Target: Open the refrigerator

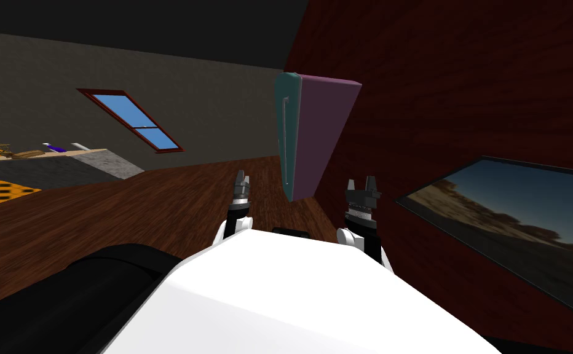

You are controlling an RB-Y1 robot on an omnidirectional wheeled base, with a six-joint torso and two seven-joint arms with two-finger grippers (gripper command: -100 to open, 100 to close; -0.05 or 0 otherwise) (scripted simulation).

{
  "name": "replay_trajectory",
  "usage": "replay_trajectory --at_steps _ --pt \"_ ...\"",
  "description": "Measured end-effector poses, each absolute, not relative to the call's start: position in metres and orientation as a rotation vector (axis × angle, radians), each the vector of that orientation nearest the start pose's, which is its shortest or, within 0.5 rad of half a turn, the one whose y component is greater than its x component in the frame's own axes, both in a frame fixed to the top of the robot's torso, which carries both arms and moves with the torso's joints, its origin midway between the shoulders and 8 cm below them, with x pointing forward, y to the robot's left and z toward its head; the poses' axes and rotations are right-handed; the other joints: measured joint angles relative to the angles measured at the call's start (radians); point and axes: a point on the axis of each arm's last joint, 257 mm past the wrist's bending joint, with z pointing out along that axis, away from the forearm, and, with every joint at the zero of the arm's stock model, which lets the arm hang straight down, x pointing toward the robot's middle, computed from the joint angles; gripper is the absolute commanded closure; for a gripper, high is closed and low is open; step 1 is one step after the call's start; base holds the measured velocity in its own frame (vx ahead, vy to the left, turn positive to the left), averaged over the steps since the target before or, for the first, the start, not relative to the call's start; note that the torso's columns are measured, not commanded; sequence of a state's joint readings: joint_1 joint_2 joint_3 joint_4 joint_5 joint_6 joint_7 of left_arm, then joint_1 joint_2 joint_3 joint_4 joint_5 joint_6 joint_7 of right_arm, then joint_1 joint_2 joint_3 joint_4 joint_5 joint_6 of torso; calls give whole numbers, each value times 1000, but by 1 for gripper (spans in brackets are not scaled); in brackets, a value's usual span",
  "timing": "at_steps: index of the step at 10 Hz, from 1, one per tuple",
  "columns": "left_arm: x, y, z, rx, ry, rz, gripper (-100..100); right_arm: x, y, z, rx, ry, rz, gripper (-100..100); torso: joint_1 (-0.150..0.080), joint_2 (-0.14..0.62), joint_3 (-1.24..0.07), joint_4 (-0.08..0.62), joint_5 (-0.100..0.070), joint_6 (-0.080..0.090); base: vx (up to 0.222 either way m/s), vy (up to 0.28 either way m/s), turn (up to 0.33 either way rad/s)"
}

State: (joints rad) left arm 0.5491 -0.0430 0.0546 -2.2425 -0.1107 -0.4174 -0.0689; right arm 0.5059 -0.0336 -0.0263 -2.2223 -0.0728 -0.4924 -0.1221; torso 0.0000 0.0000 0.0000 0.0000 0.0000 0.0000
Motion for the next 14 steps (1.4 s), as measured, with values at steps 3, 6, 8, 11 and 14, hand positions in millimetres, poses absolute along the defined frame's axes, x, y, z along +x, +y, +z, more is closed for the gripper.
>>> replay_trajectory --at_steps 3,6,8,11,14 --pt "356 302 -26 -717 770 -1055 0 353 -298 -4 784 601 1413 0 0 175 -351 176 0 0 0 0 0" --pt "356 302 -26 -717 770 -1055 0 353 -298 -4 783 601 1414 0 0 396 -792 396 0 0 0 0 0" --pt "356 302 -26 -717 770 -1055 0 353 -298 -4 783 601 1414 0 0 544 -1087 544 0 0 0 0 0" --pt "356 302 -26 -717 770 -1055 0 354 -295 -4 760 630 1399 -100 2 724 -1452 724 0 0 29 31 -5" --pt "356 302 -26 -718 770 -1055 0 364 -288 -5 653 736 1298 -100 3 735 -1477 737 1 0 94 118 -10"
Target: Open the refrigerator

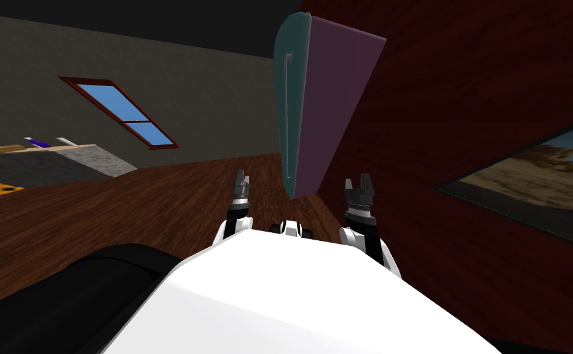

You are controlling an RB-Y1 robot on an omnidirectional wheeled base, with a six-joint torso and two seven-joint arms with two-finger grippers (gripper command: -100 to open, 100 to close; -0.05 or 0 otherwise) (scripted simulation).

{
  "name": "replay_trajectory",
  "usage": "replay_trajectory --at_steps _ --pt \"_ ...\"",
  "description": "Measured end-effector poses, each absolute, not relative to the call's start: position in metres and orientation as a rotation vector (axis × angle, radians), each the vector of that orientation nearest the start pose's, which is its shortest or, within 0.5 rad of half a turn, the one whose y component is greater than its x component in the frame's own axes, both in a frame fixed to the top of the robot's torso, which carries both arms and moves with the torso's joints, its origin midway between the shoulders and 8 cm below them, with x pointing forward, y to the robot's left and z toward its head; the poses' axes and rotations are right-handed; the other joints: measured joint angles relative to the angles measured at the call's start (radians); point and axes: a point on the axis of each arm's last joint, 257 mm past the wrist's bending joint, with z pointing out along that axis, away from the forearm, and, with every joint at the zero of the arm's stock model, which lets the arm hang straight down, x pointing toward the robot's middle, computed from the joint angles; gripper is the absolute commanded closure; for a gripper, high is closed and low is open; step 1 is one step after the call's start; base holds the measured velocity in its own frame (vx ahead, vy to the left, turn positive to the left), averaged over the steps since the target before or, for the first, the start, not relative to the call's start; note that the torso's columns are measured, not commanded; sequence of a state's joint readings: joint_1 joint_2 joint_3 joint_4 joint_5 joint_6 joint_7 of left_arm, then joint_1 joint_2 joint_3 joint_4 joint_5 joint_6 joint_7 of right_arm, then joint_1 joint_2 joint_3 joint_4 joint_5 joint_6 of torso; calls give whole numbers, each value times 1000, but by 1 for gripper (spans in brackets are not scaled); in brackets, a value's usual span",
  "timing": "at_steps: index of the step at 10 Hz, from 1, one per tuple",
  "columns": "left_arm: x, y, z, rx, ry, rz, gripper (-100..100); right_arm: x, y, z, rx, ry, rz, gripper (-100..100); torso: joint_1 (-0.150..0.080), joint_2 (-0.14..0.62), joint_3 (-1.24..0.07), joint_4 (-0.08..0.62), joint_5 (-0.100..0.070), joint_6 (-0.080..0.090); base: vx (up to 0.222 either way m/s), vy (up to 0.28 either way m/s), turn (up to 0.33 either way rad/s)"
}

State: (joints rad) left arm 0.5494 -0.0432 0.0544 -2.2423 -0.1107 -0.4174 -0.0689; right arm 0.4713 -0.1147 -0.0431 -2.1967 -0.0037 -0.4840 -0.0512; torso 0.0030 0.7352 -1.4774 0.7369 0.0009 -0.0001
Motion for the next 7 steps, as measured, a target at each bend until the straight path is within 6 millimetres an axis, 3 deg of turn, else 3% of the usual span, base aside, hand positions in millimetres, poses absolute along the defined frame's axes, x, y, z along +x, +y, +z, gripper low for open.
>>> replay_trajectory --at_steps 7 --pt "356 302 -26 -717 770 -1055 0 384 -276 -6 395 895 982 -100 -4 2 1 1 -1 0 100 126 -10"
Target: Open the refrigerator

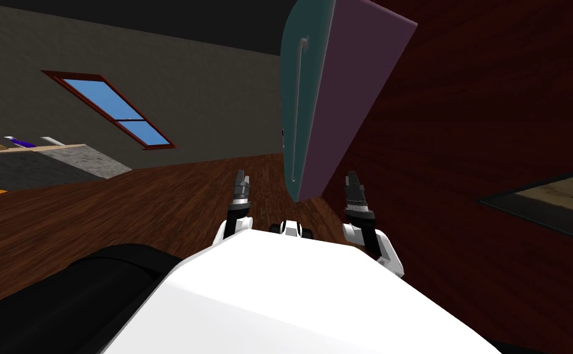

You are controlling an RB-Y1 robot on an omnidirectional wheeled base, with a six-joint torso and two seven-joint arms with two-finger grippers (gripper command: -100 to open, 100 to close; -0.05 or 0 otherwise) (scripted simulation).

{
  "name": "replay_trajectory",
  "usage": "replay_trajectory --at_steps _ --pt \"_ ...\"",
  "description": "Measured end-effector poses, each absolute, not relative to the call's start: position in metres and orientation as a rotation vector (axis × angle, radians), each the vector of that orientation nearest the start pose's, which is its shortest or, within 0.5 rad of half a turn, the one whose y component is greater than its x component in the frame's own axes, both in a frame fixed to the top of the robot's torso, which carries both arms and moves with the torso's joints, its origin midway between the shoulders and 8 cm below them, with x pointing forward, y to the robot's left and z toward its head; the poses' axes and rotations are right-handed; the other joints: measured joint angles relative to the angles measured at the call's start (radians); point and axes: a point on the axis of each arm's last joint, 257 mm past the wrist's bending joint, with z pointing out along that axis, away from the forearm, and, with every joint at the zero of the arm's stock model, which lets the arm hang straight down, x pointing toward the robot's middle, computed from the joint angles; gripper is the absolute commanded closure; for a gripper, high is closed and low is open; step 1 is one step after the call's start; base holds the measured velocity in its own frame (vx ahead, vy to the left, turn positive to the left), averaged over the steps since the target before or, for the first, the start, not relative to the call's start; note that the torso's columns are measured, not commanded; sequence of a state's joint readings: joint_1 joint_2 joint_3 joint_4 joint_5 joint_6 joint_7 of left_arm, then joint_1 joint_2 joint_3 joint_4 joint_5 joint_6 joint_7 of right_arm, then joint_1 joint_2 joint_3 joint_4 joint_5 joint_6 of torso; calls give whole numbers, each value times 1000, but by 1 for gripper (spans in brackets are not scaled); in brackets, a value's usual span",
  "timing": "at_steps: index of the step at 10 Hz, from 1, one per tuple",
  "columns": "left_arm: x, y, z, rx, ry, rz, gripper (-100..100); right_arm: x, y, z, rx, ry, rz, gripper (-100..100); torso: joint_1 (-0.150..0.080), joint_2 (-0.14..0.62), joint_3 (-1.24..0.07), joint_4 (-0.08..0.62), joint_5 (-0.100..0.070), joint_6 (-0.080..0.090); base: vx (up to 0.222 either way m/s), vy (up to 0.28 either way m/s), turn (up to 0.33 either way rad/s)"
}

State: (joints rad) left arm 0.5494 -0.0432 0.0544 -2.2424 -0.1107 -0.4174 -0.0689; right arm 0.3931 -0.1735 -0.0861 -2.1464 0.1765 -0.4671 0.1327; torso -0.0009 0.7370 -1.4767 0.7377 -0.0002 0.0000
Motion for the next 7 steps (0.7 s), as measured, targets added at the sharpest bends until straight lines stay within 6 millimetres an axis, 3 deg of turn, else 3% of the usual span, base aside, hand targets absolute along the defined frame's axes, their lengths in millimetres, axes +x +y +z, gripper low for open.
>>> replay_trajectory --at_steps 7 --pt "356 302 -26 -718 770 -1055 0 404 -272 -8 181 970 680 -100 2 -1 -1 0 0 0 99 117 -10"
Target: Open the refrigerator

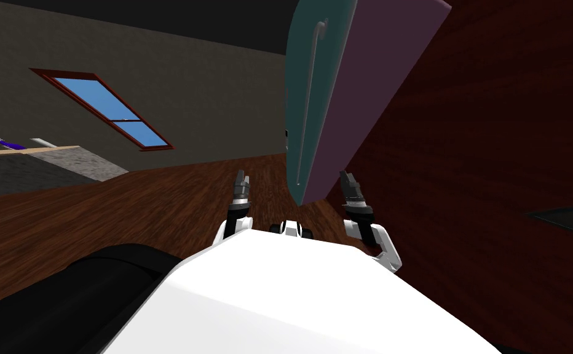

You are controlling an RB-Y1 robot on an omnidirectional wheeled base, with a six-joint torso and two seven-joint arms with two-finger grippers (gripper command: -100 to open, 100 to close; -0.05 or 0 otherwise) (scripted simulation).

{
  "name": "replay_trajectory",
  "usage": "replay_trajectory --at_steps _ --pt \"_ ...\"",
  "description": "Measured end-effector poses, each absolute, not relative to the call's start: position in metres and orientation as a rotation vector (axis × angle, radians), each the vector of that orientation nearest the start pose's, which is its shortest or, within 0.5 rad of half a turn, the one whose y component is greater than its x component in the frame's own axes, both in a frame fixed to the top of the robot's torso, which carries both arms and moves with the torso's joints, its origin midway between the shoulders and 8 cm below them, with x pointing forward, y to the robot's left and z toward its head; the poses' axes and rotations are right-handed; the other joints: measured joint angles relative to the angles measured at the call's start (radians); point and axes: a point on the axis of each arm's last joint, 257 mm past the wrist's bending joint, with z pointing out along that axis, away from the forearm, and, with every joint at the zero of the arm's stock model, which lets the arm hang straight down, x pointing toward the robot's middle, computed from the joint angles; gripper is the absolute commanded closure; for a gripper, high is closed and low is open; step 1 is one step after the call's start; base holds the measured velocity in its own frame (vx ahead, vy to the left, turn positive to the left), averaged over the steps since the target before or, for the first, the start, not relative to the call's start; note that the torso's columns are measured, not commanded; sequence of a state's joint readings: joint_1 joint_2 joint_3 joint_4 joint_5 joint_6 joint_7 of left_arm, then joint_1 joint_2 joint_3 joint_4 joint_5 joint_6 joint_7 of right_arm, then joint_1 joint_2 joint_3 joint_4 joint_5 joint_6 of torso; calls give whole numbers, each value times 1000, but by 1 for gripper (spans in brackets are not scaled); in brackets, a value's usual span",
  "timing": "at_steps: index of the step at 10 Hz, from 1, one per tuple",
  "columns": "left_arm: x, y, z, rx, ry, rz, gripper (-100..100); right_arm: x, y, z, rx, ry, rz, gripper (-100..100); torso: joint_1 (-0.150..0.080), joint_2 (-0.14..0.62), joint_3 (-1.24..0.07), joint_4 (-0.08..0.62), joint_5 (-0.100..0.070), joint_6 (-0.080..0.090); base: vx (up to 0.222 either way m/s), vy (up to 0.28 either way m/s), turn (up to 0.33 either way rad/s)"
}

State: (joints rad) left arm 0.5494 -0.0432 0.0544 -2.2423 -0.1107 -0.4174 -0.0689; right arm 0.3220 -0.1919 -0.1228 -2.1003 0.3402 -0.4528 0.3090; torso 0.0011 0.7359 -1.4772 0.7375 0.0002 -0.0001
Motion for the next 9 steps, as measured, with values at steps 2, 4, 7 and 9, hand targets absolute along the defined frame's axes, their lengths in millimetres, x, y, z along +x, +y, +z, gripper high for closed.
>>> replay_trajectory --at_steps 2,4,7,9 --pt "356 302 -26 -717 770 -1055 0 408 -272 -10 132 984 605 -100 -4 4 2 1 -1 0 73 91 -13" --pt "356 302 -26 -717 770 -1055 0 415 -273 -12 74 1000 518 -100 0 3 1 1 0 0 83 112 -9" --pt "356 302 -26 -717 770 -1055 0 425 -276 -16 -10 1023 385 -100 -2 2 1 0 0 0 95 115 -12" --pt "356 302 -26 -717 770 -1055 0 433 -278 -19 -75 1039 283 -100 -1 1 1 0 0 0 103 115 -14"
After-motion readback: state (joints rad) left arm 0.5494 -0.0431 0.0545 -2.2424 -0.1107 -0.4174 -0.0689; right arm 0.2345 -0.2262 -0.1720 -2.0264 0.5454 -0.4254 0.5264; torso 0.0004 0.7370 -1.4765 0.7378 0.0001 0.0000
